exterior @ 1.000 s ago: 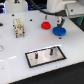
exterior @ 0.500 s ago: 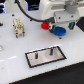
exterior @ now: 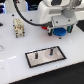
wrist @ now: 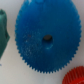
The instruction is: Insert the blue gear onto the right peg, followed by the red gear
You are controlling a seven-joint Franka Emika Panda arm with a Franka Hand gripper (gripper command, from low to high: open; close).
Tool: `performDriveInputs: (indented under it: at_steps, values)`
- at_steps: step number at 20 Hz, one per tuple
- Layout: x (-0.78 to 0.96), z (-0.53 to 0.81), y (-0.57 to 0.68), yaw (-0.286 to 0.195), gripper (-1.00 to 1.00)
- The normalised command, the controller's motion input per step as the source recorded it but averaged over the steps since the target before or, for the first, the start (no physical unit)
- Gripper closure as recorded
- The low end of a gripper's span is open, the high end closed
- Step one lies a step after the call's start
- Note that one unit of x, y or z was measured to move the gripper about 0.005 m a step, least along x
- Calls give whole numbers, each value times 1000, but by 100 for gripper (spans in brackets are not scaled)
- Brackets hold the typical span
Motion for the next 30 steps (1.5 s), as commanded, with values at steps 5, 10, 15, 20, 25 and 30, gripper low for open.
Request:
performDriveInputs:
  at_steps: [5, 10, 15, 20, 25, 30]
  values:
    - [-361, -218, 94, 0, 100]
    - [-193, -78, -243, 0, 100]
    - [221, 517, -81, 0, 100]
    - [509, 582, -88, 0, 100]
    - [599, 535, -270, 0, 100]
    - [622, 439, -394, 0, 100]
